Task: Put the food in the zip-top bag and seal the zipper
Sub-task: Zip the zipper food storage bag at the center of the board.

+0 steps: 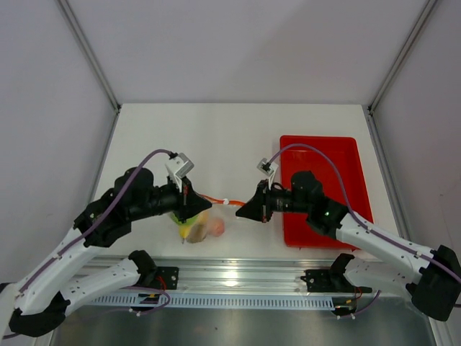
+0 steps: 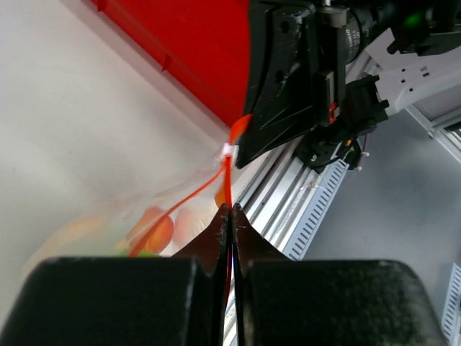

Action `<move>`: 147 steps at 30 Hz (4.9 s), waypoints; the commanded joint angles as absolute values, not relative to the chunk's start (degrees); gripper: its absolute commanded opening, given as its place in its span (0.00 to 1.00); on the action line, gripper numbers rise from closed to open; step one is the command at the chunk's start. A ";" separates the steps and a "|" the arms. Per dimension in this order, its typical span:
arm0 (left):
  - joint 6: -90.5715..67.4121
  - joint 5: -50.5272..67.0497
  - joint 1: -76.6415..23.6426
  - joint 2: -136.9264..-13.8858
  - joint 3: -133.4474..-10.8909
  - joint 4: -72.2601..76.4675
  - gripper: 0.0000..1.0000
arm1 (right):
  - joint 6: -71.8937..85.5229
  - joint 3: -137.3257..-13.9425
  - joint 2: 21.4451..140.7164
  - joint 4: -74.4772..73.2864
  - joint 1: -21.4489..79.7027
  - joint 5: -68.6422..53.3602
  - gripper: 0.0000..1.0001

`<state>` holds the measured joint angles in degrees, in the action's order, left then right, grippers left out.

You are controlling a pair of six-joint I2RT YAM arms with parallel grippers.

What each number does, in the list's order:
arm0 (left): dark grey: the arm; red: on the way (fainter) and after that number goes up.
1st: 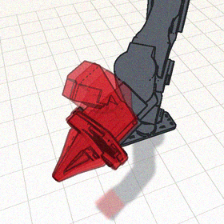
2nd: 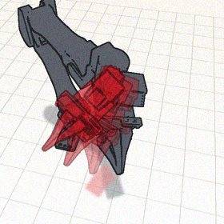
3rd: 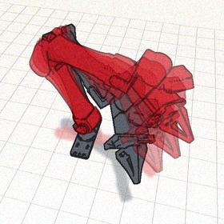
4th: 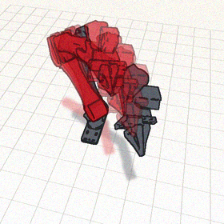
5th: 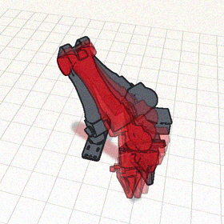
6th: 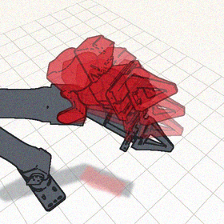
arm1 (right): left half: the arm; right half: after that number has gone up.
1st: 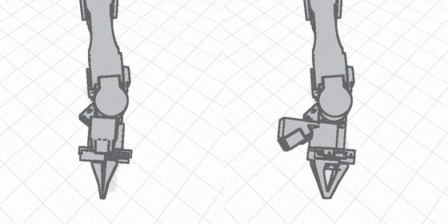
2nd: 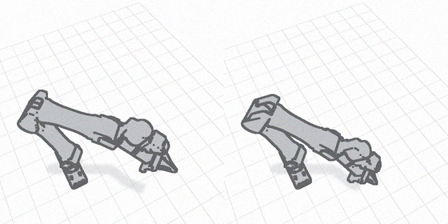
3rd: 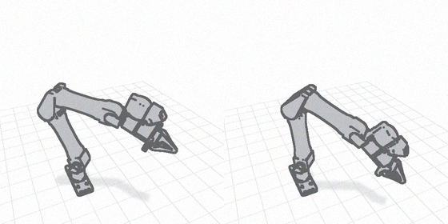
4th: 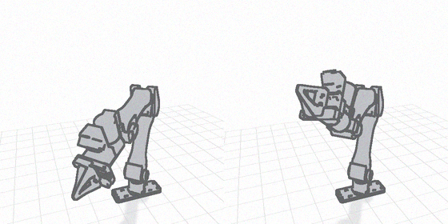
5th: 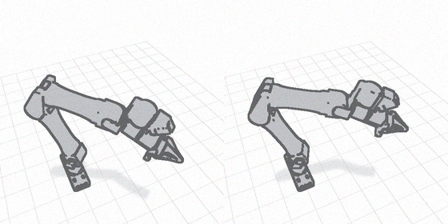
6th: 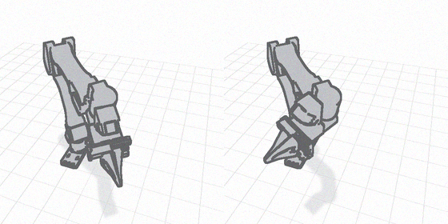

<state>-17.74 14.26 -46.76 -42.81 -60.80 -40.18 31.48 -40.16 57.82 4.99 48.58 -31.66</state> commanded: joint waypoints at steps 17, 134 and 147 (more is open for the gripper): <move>-17.76 14.59 -46.58 -41.13 -48.95 -36.47 0.28 | 31.29 -37.35 61.70 10.63 50.10 -30.85 0.00; -17.40 24.69 -46.49 -34.54 -51.42 -49.22 0.01 | 29.80 -33.84 46.58 -2.90 38.76 -21.44 0.00; -20.13 23.91 -46.50 -33.14 -49.57 -49.48 0.01 | 28.74 -33.75 45.35 -4.39 34.72 -23.55 0.00</move>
<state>-18.63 22.72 -46.74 -34.28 -49.65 -47.72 30.55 -33.63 46.28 -3.73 36.27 -25.17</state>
